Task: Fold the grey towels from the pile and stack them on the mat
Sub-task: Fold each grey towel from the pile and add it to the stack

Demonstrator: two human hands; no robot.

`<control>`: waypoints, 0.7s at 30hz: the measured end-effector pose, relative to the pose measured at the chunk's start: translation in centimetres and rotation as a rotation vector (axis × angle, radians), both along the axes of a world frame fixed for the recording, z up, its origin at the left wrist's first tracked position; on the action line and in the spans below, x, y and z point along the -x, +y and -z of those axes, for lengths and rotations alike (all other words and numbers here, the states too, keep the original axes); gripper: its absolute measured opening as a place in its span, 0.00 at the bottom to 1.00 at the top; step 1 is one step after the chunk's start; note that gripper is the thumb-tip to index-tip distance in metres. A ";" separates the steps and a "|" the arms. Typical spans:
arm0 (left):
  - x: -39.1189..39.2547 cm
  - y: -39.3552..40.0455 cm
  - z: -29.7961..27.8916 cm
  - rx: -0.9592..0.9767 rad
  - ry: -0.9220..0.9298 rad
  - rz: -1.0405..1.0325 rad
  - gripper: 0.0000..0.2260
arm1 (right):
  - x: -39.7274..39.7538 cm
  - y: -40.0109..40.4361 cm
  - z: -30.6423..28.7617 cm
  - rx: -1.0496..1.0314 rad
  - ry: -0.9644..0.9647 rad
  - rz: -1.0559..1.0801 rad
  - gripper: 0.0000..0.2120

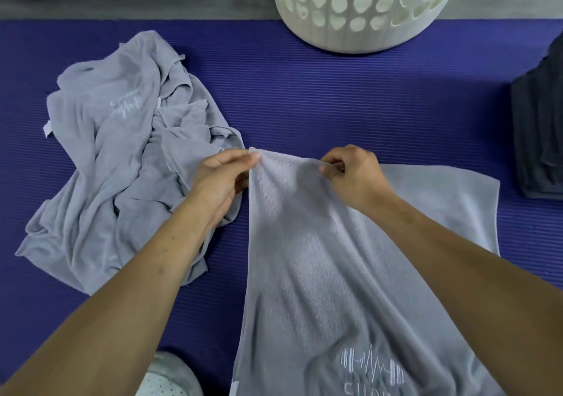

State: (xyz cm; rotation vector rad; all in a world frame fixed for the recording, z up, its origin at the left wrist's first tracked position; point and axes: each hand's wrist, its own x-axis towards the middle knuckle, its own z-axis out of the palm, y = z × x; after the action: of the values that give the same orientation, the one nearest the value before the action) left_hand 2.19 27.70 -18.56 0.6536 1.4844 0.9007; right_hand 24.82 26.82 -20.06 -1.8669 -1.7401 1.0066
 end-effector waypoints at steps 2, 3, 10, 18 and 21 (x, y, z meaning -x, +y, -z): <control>0.1 -0.2 0.3 -0.022 0.068 0.001 0.04 | 0.0 0.0 -0.1 -0.023 0.014 0.006 0.07; 0.1 -0.3 0.3 -0.038 0.084 -0.008 0.04 | 0.0 0.0 -0.2 -0.031 0.023 0.010 0.07; -0.5 0.4 -0.7 -0.030 -0.121 0.072 0.12 | -0.4 0.4 0.0 0.038 0.076 0.054 0.07; 0.4 1.2 -0.6 -0.056 0.115 0.195 0.10 | -0.7 0.7 0.0 0.069 0.098 0.068 0.08; 0.5 1.4 -0.8 -0.037 0.210 0.282 0.08 | -0.7 0.8 -0.2 0.055 0.099 0.064 0.08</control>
State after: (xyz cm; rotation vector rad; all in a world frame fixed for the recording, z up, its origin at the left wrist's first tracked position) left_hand 1.69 29.07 -17.72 0.9819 1.5148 0.6587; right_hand 25.48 27.62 -19.86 -1.8601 -1.6021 1.1127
